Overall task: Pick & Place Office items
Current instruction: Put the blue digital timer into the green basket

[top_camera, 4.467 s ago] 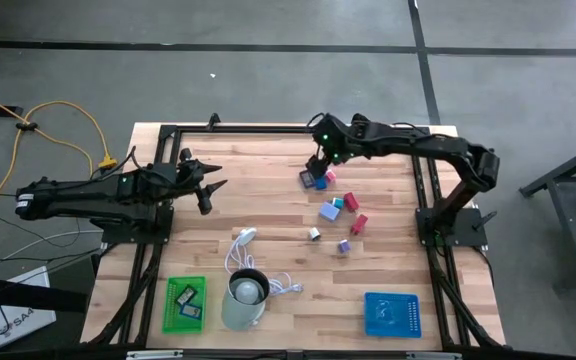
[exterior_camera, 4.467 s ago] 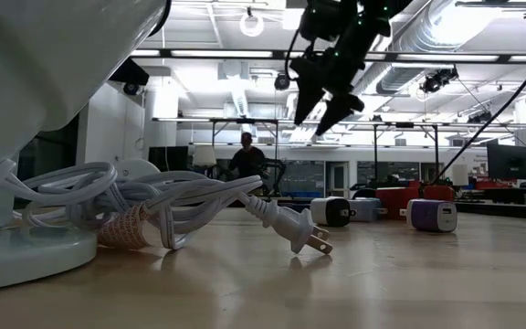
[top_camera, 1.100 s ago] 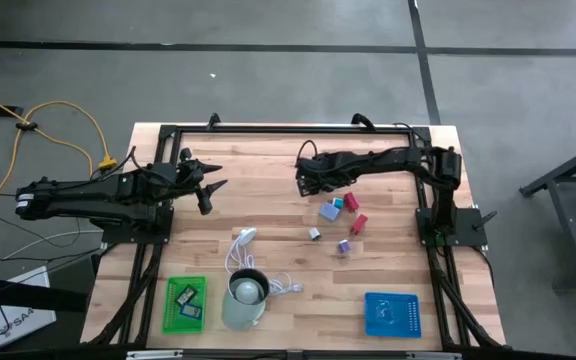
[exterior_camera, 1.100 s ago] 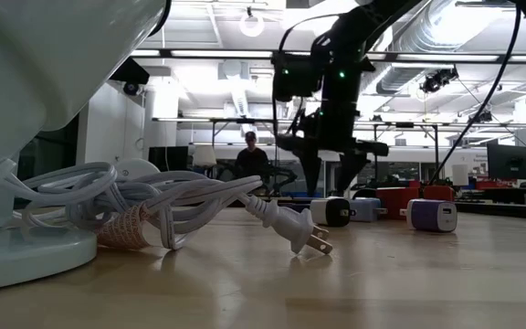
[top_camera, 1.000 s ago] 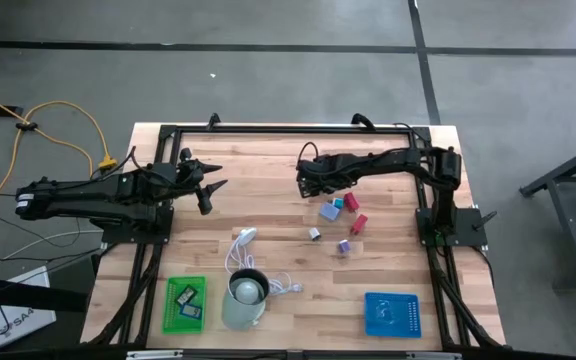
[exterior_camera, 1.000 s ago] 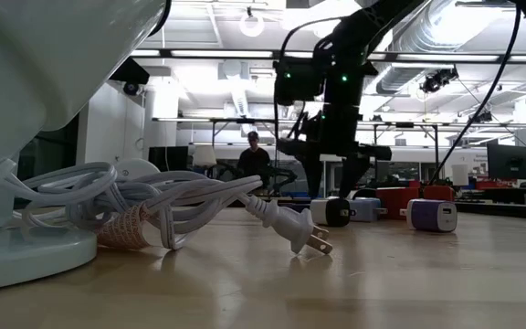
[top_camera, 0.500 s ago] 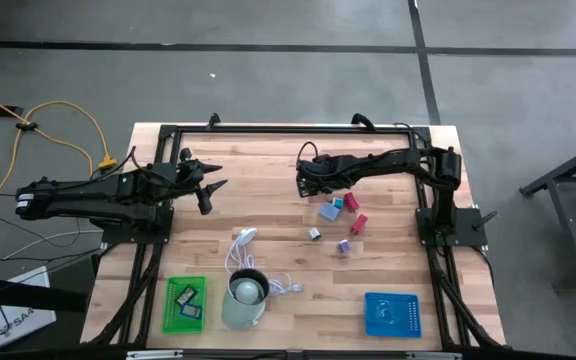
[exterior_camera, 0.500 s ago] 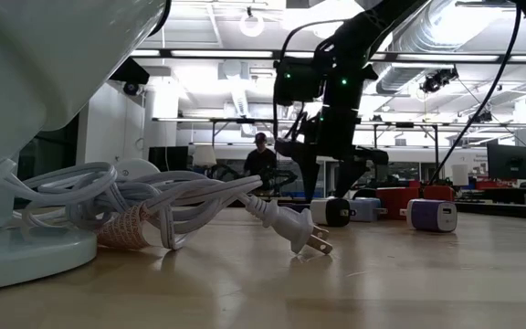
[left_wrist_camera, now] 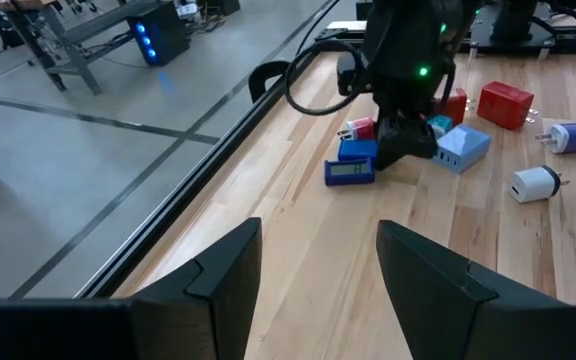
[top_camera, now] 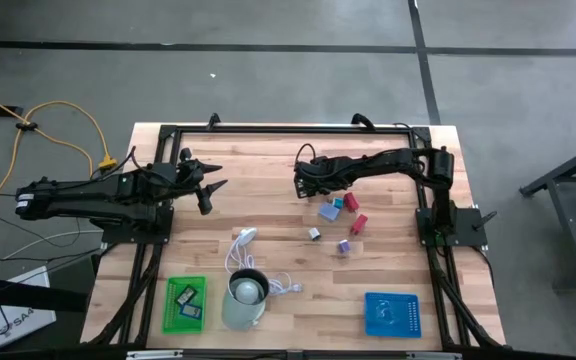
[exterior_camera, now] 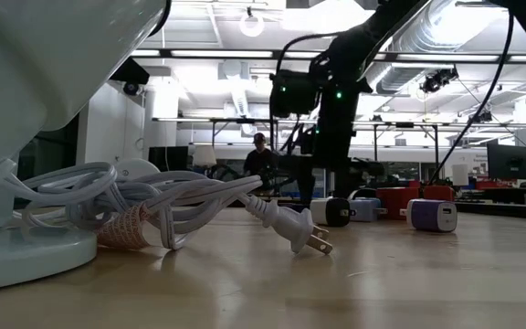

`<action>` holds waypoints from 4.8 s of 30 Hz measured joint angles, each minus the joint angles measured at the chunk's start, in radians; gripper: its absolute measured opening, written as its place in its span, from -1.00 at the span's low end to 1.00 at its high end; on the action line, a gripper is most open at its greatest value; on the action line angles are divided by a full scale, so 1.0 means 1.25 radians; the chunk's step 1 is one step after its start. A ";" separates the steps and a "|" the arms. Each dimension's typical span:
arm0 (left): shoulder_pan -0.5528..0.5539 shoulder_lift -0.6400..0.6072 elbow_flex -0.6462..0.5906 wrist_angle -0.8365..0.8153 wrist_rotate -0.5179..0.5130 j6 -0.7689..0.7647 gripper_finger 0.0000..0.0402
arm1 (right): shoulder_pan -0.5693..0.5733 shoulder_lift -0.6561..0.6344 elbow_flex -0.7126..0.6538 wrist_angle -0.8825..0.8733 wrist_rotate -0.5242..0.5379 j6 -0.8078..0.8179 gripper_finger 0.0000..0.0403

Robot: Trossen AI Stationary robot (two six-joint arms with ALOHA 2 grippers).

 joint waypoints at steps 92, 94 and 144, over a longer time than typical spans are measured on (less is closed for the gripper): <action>0.000 0.000 0.000 0.000 0.000 0.000 -0.05 | 0.206 -0.144 0.000 0.482 0.005 -0.448 -0.28; 0.000 0.000 0.000 0.000 0.000 0.000 -0.05 | 0.214 -0.144 0.000 0.490 -0.001 -0.466 -0.28; -0.067 0.161 0.000 0.182 0.416 0.607 -0.05 | 0.235 -0.144 0.000 0.484 -0.292 -0.501 -0.27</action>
